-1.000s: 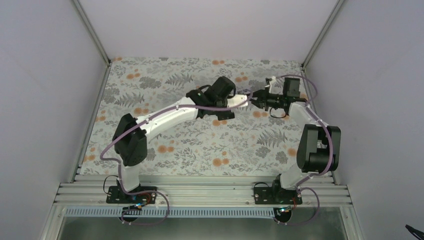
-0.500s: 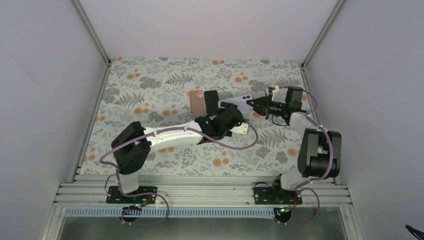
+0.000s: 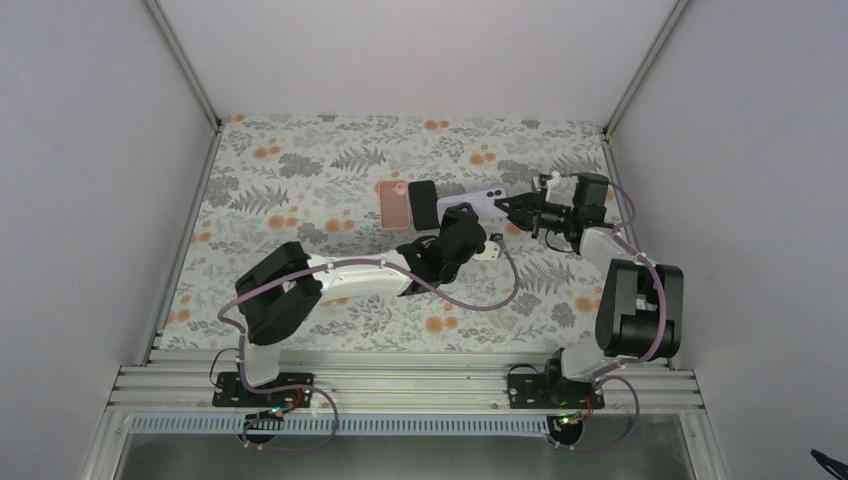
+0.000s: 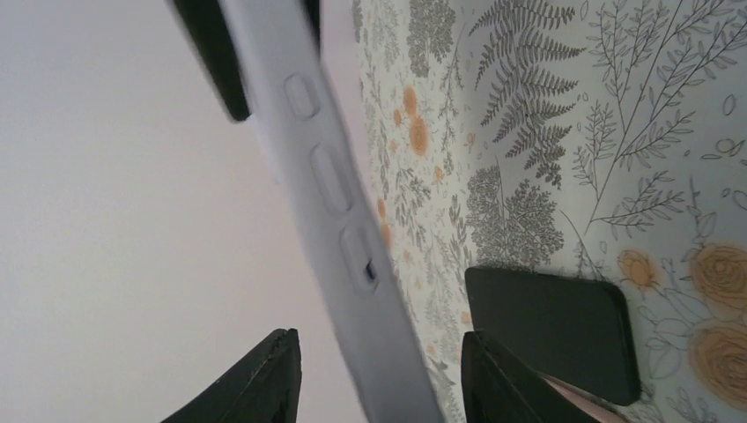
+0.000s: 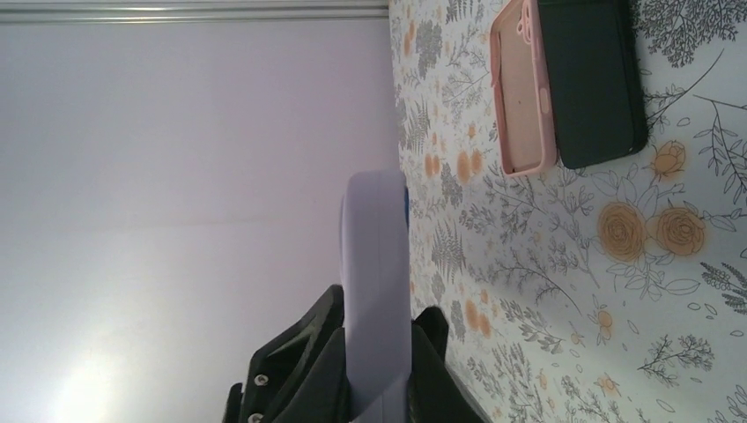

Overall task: Take the phone out of the phone case
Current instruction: Pick up the phone at the center of the board.

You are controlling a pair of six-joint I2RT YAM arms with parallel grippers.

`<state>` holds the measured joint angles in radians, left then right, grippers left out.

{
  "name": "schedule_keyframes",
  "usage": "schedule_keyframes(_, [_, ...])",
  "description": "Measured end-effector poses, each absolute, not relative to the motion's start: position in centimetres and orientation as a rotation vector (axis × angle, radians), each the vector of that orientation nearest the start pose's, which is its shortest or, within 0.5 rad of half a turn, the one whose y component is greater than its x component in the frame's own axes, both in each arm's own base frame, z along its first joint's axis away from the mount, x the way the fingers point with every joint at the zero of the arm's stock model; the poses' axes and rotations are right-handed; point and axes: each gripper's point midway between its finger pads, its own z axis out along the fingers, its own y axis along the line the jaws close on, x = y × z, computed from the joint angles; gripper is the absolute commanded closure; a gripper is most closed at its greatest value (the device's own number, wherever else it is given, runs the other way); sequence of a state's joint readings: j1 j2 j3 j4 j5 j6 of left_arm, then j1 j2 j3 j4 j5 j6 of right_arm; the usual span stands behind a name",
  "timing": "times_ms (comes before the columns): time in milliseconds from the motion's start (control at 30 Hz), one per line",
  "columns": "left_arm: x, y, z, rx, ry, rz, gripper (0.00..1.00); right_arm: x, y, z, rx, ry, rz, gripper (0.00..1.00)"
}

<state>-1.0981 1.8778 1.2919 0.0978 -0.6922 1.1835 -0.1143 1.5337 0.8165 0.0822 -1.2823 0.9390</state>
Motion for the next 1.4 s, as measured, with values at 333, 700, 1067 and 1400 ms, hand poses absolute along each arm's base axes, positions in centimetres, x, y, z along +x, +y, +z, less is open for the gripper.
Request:
schedule_keyframes(333, [34.4,-41.7,18.7,1.527,1.175,0.819,0.97,34.7,12.3,18.4,0.47,2.223,1.888,0.96])
schedule_keyframes(700, [34.4,-41.7,18.5,1.544,1.225,0.774,0.98,34.6,12.4,19.4,0.376,2.211,1.869,0.3])
schedule_keyframes(1067, [35.9,-41.9,22.1,1.505,1.504,0.429,0.98,36.7,11.2,24.3,0.114,2.12,1.729,0.16])
schedule_keyframes(1400, [37.7,-40.6,26.5,1.362,1.772,0.014,0.98,36.7,11.1,27.0,-0.061,2.06,1.634,0.15])
